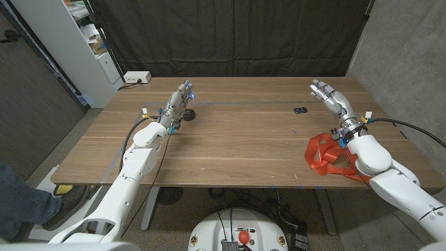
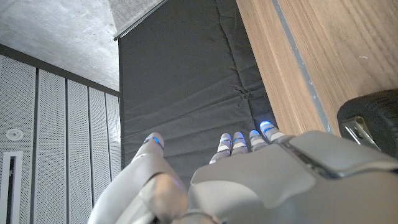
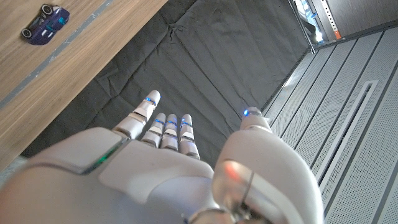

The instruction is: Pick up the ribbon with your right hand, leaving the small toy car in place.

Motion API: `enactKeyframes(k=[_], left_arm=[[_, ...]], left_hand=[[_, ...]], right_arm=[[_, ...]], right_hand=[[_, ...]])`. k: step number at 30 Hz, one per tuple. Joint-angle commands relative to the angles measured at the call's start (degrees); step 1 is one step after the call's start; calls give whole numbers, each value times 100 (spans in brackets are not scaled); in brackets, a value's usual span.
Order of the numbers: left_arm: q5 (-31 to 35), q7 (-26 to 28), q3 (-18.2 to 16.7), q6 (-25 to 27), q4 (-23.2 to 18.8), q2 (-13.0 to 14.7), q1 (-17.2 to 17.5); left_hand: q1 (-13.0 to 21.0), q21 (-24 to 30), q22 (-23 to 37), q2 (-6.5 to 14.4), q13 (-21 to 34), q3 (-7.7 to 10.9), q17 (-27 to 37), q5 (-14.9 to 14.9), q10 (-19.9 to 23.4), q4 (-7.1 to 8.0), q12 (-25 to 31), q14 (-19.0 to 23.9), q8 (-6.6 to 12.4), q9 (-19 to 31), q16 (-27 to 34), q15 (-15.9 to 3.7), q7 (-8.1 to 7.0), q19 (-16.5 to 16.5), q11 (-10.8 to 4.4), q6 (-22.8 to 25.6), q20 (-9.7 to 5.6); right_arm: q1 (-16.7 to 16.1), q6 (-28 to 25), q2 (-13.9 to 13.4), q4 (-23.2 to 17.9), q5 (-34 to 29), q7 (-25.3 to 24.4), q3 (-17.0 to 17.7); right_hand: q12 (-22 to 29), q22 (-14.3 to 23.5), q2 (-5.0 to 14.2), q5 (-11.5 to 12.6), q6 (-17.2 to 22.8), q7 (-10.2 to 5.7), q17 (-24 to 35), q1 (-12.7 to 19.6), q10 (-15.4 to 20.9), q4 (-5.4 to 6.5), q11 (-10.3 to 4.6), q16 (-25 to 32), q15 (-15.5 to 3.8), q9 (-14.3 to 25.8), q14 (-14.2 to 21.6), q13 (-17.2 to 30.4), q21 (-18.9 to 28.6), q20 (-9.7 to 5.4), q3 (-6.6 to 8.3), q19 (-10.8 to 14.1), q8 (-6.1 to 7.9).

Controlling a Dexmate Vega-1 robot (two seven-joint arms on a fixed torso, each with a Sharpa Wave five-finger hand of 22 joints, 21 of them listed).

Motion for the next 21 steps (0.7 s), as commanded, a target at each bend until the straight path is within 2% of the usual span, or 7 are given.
enactKeyframes(k=[1,21], left_arm=[[11,-46,21,45,42,47,-42],[50,-73,24,58,143,53,-127]], left_hand=[[14,-19,26,37,4,1,20,-28,-57,-37,-11,-98,-17,20,-16,15,41,-681,-4,4,49],[3,-71,29,52,-7,-9,21,-31,-76,-51,-10,-118,-19,21,-18,21,54,-689,0,-6,51]], right_arm=[[-209,-124,16,-122,-260,-171,170],[-478,-189,78,-284,-676,-367,406]], right_hand=[[38,21,58,-7,41,-7,-5,44,60,-41,-8,27,-5,24,80,-5,-20,-135,12,79,33],[51,21,61,-2,124,4,-9,55,131,-67,2,35,-14,25,134,-4,-54,-129,11,140,50]])
